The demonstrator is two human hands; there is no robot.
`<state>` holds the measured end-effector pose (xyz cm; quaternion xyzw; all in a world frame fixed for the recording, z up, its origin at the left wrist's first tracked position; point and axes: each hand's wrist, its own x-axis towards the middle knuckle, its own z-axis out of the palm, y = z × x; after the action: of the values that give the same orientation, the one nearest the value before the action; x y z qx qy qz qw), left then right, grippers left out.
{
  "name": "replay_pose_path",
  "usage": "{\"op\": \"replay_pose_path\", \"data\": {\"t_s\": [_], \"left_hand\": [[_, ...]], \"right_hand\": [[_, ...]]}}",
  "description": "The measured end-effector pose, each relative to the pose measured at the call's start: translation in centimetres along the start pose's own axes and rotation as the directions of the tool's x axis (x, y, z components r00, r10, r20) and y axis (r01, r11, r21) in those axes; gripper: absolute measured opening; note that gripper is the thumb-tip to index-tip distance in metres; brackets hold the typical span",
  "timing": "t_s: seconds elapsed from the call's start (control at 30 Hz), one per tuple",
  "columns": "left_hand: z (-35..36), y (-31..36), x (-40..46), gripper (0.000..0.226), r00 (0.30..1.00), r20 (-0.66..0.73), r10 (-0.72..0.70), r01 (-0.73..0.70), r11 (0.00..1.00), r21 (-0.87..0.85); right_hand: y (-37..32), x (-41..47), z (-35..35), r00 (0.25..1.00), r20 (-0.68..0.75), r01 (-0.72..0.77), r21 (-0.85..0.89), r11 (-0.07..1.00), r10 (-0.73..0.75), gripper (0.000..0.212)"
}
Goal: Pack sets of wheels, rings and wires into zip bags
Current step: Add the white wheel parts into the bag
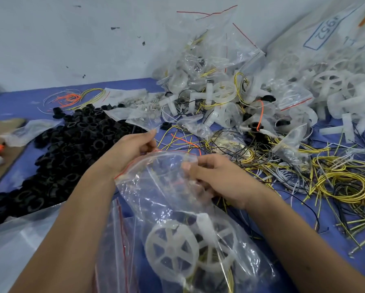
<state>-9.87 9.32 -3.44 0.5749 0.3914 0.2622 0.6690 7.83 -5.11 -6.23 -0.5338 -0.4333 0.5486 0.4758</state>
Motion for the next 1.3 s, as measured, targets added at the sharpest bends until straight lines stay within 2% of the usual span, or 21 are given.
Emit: {"op": "replay_pose_path", "data": {"t_s": [0.1, 0.2, 0.3, 0.4, 0.57, 0.67, 0.77, 0.83, 0.9, 0.97, 1.0, 1.1, 1.2, 1.3], "left_hand": [[0.0, 0.0, -0.1, 0.044, 0.995, 0.096, -0.024, 0.023, 1.000, 0.013], [-0.5, 0.0, -0.4, 0.054, 0.972, 0.234, 0.006, -0.004, 1.000, -0.010], [-1.0, 0.1, -0.8, 0.061, 0.942, 0.331, 0.053, -0.065, 0.998, 0.025], [-1.1, -0.2, -1.3, 0.061, 0.916, 0.391, 0.088, -0.124, 0.990, 0.067], [-1.7, -0.7, -1.5, 0.056, 0.890, 0.456, 0.021, -0.120, 0.974, 0.190], [-1.7, -0.9, -1.3, 0.063, 0.913, 0.407, 0.019, -0.110, 0.973, 0.204], [-2.1, -0.7, -1.2, 0.055, 0.940, 0.339, 0.046, -0.115, 0.976, 0.185], [-2.5, -0.6, -1.1, 0.047, 0.952, 0.301, 0.049, -0.125, 0.963, 0.240], [-2.8, -0.7, -0.9, 0.037, 0.970, 0.238, 0.050, -0.128, 0.937, 0.325], [-3.2, -0.8, -0.8, 0.028, 0.979, 0.192, 0.064, -0.134, 0.918, 0.374], [-3.4, -0.8, -0.8, 0.024, 0.978, 0.193, 0.074, -0.142, 0.920, 0.366], [-3.3, -0.8, -0.6, 0.018, 0.973, 0.211, 0.091, -0.151, 0.945, 0.290], [-2.3, -1.0, -0.4, 0.038, 0.970, 0.216, 0.111, -0.169, 0.947, 0.273], [-1.7, -1.1, -0.3, 0.043, 0.971, 0.205, 0.124, -0.173, 0.955, 0.242]], "right_hand": [[-0.2, 0.0, -0.6, 0.989, -0.112, 0.092, -0.046, 0.995, -0.096, 0.022], [-0.3, 0.0, -1.5, 0.971, -0.218, 0.111, 0.025, 0.994, -0.103, 0.012], [-0.8, -0.1, -2.6, 0.977, -0.204, 0.089, 0.110, 0.990, -0.065, 0.011], [-1.1, -0.2, -3.4, 0.985, -0.167, 0.060, 0.142, 0.988, -0.036, 0.023], [-1.0, -0.2, -4.2, 0.962, -0.272, 0.065, 0.151, 0.986, -0.022, 0.029], [-1.2, -0.2, -5.1, 0.947, -0.322, 0.063, 0.183, 0.981, -0.001, 0.033], [-1.2, -0.2, -5.7, 0.920, -0.392, 0.088, 0.139, 0.986, -0.027, 0.025], [-1.0, -0.1, -6.0, 0.862, -0.493, 0.130, -0.008, 0.991, -0.118, 0.023], [-1.0, -0.1, -6.7, 0.764, -0.612, 0.148, -0.145, 0.978, -0.206, 0.022], [-1.3, -0.3, -7.3, 0.713, -0.656, 0.192, -0.157, 0.969, -0.248, 0.021], [-1.4, -0.3, -7.3, 0.728, -0.637, 0.208, -0.145, 0.967, -0.252, 0.022], [-1.2, -0.2, -5.8, 0.839, -0.492, 0.161, -0.186, 0.969, -0.233, 0.029], [-0.7, 0.2, -4.5, 0.902, -0.388, 0.112, -0.209, 0.971, -0.188, 0.043], [-0.4, 0.2, -4.2, 0.919, -0.349, 0.121, -0.189, 0.974, -0.182, 0.039]]}}
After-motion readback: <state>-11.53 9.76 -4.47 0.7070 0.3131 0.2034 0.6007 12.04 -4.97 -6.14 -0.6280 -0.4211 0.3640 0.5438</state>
